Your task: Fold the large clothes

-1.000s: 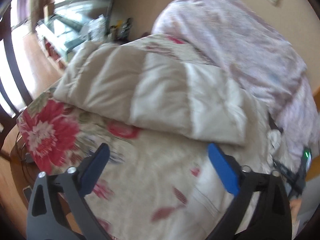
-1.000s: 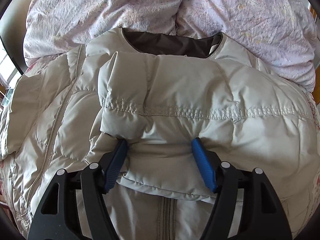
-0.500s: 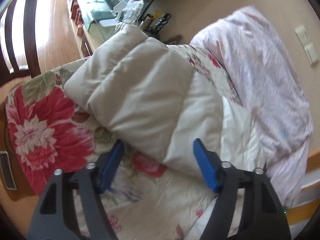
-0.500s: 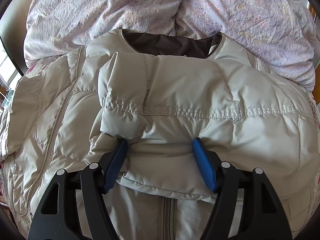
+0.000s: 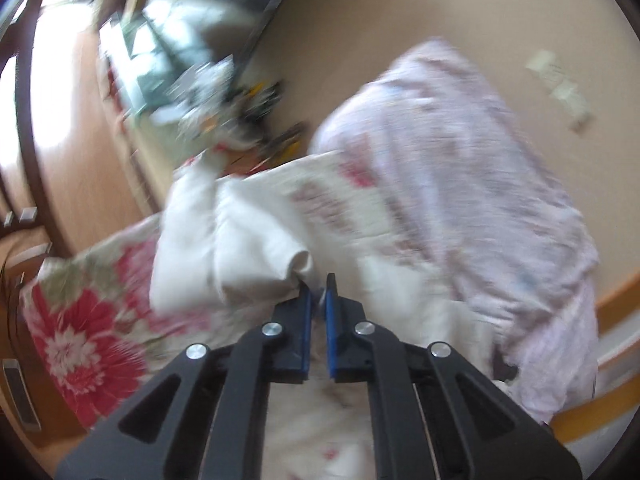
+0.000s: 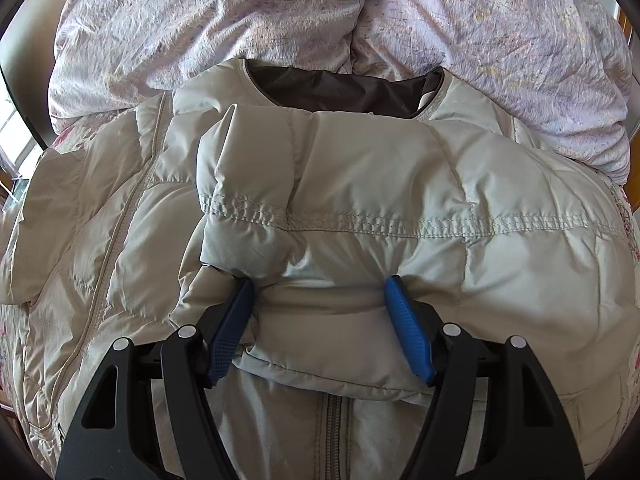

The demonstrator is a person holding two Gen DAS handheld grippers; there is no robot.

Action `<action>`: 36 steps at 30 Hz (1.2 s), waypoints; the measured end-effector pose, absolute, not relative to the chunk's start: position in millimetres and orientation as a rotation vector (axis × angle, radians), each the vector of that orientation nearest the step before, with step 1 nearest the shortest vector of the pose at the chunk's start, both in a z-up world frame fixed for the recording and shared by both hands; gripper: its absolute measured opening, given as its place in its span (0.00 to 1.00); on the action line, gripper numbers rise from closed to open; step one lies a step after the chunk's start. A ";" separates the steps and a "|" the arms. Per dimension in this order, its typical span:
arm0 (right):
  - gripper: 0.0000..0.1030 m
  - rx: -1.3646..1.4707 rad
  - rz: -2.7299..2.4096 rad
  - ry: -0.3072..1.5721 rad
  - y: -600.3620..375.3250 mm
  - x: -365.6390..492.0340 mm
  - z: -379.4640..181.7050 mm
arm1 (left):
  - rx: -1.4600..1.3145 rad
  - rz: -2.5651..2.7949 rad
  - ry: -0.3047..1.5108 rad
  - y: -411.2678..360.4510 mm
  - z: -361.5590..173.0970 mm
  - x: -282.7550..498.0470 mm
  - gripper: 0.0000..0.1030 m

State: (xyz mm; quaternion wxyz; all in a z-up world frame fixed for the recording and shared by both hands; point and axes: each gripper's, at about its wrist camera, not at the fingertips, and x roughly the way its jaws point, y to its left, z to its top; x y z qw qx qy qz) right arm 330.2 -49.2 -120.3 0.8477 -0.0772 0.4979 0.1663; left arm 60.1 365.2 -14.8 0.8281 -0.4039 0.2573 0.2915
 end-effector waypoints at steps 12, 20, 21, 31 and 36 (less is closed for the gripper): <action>0.69 -0.147 0.373 1.059 -53.0 331.8 -117.4 | -0.516 0.178 0.494 199.0 93.6 160.0 0.05; 0.69 -0.131 0.297 0.961 -102.0 316.3 -91.7 | -0.434 -0.042 0.616 105.4 67.2 214.4 0.05; 0.69 -0.132 0.277 0.946 -110.4 315.1 -88.3 | -0.424 -0.057 0.637 92.8 60.7 221.9 0.05; 0.69 -0.106 0.137 0.874 -182.3 311.1 -77.9 | -0.290 -0.183 0.834 -1.6 -1.8 271.0 0.16; 0.68 -0.076 0.114 0.849 -199.9 308.3 -71.8 | -0.205 -0.226 0.753 -13.7 13.8 247.1 0.49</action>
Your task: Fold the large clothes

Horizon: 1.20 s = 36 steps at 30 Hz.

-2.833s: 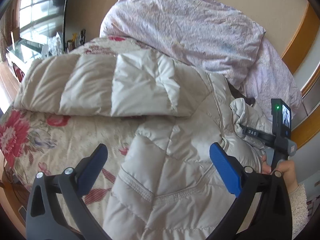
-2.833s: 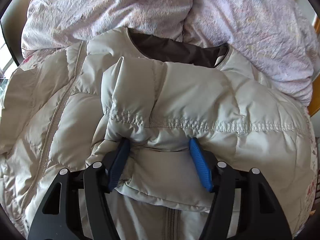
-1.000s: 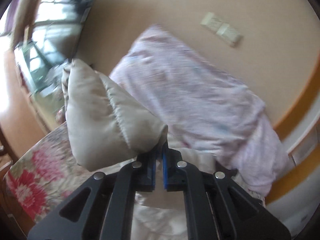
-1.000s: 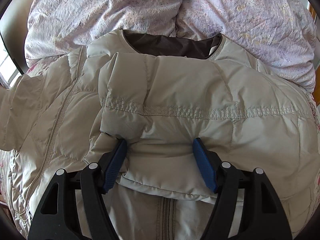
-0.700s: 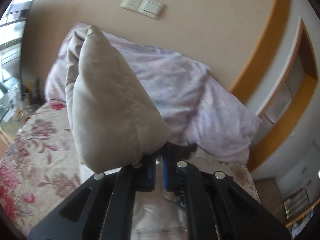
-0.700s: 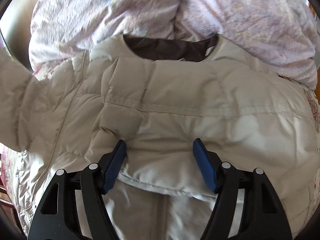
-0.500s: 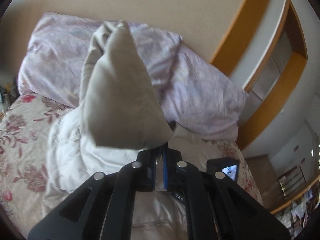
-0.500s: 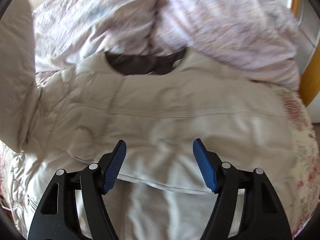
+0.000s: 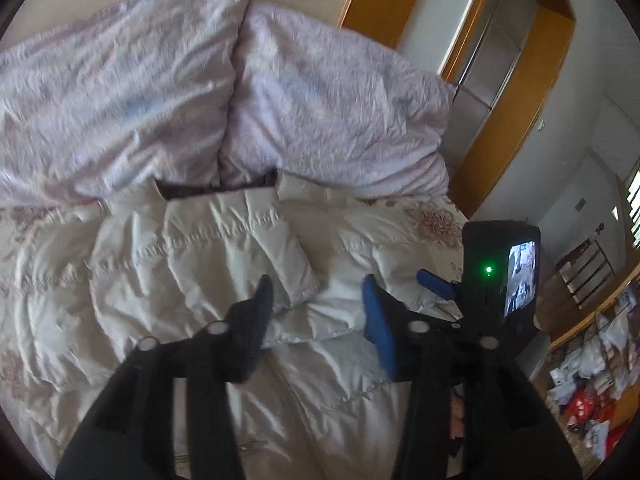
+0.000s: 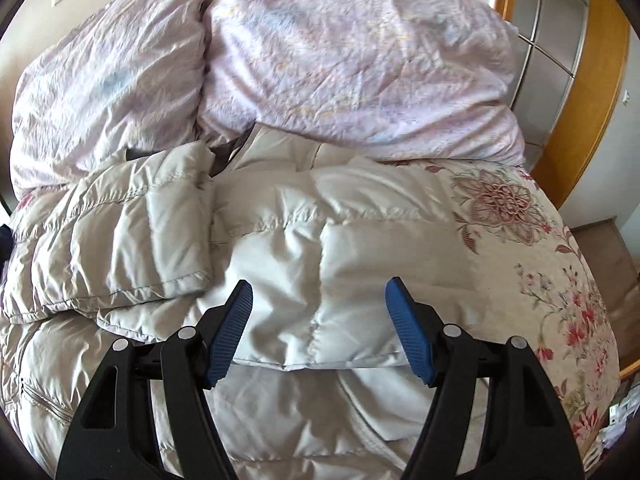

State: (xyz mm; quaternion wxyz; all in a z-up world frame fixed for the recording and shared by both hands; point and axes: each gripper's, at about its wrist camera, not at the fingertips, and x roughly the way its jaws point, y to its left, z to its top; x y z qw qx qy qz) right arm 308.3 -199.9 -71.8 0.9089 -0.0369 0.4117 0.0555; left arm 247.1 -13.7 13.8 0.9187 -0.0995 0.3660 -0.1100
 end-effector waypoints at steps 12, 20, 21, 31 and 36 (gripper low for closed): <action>0.30 -0.068 0.448 0.785 -124.7 308.0 -57.8 | -0.115 0.147 0.753 105.4 6.2 184.9 0.64; 0.29 -0.104 0.371 0.981 -94.7 338.4 -109.3 | -0.055 0.300 0.795 160.7 -17.0 144.0 0.68; 0.28 -0.082 0.356 1.016 -99.2 339.0 -119.0 | -0.056 0.307 0.804 164.7 -20.7 141.7 0.68; 0.28 -0.022 0.332 1.062 -107.3 332.8 -126.0 | -0.121 0.339 0.891 203.7 -51.9 114.5 0.72; 0.28 -0.039 0.337 1.083 -112.1 330.5 -125.1 | -0.119 0.355 0.907 209.1 -58.5 98.8 0.72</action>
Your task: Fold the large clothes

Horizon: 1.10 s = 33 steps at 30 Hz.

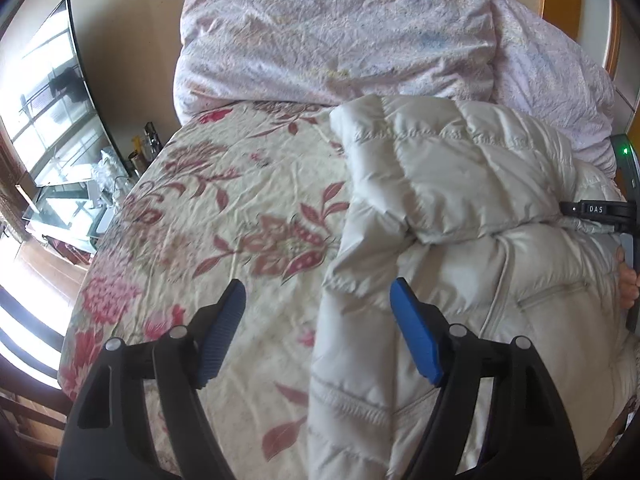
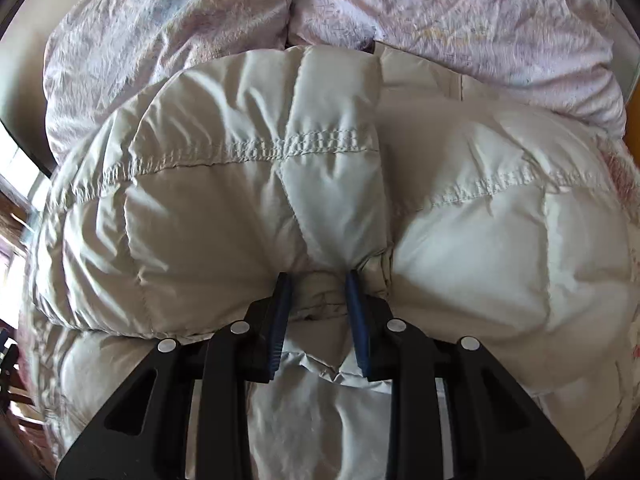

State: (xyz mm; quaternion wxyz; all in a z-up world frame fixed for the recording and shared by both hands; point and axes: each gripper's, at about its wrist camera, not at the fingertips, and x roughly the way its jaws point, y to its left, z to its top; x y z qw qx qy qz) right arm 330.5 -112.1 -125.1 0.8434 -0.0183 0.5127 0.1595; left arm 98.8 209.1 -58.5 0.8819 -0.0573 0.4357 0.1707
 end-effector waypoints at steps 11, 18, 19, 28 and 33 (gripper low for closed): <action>0.51 -0.086 0.338 1.020 -117.2 308.1 -114.5 | 0.049 0.409 0.890 185.2 -61.6 80.2 0.84; 0.76 -0.073 0.350 0.983 -180.2 265.8 -83.7 | 0.038 0.364 0.925 183.3 -67.1 66.4 0.84; 0.76 -0.064 0.349 0.991 -190.4 262.8 -82.4 | 0.020 0.357 0.931 184.8 -68.1 64.4 0.84; 0.79 0.206 0.295 1.107 -352.8 210.1 -85.4 | -0.316 0.147 1.008 206.7 -82.6 32.5 0.80; 0.79 0.399 0.290 1.172 -424.6 180.6 -114.4 | -0.490 0.055 1.060 209.5 -102.2 15.2 0.67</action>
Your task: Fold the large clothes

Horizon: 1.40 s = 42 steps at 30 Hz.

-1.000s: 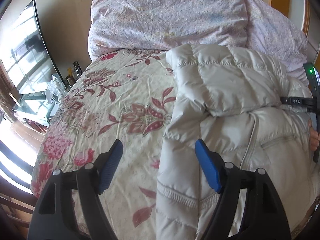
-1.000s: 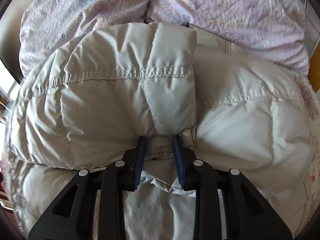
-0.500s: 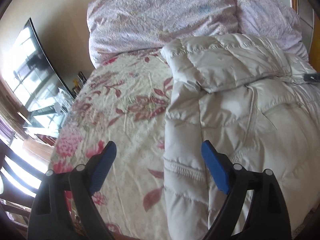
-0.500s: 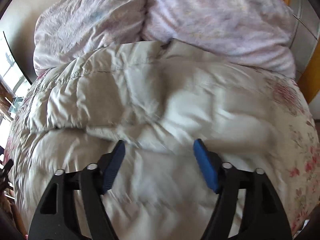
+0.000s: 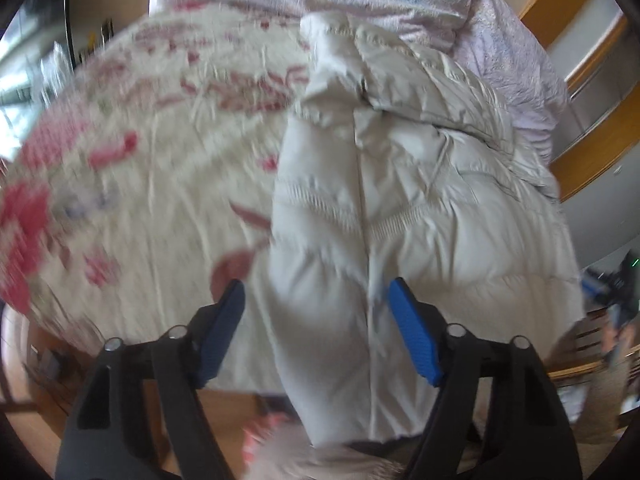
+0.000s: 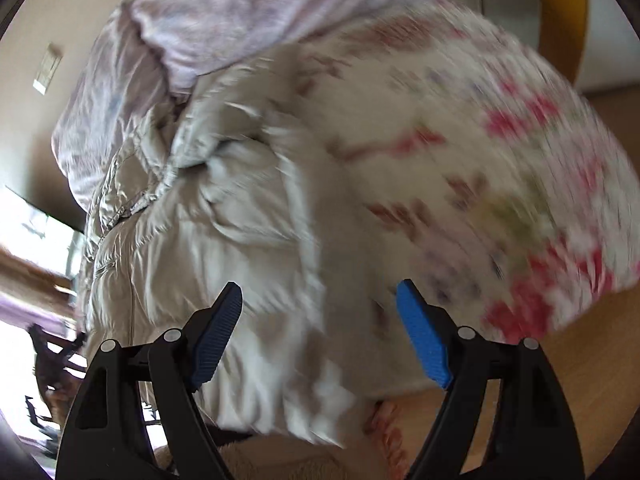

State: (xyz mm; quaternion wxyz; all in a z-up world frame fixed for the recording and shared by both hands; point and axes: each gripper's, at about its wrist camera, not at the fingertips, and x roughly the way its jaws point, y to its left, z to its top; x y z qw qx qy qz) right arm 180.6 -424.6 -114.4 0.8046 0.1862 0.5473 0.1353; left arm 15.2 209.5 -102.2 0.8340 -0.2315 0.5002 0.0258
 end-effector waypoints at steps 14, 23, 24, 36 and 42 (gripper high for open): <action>0.58 0.628 0.516 1.214 -436.9 159.4 -154.7 | -0.609 -0.001 1.040 194.7 -109.6 -6.1 0.48; 0.49 0.665 0.581 1.237 -424.3 158.4 -165.8 | -0.648 -0.030 1.053 189.2 -110.5 -16.5 0.42; 0.49 0.670 0.584 1.236 -424.6 157.9 -166.9 | -0.651 -0.032 1.054 188.6 -110.9 -16.9 0.42; 0.16 0.620 0.565 1.134 -420.9 160.7 -145.5 | -0.652 0.004 0.941 189.8 -77.2 -9.7 0.12; 0.15 0.533 0.543 0.952 -406.1 174.7 -98.8 | -0.578 0.029 0.784 194.1 -25.9 8.0 0.11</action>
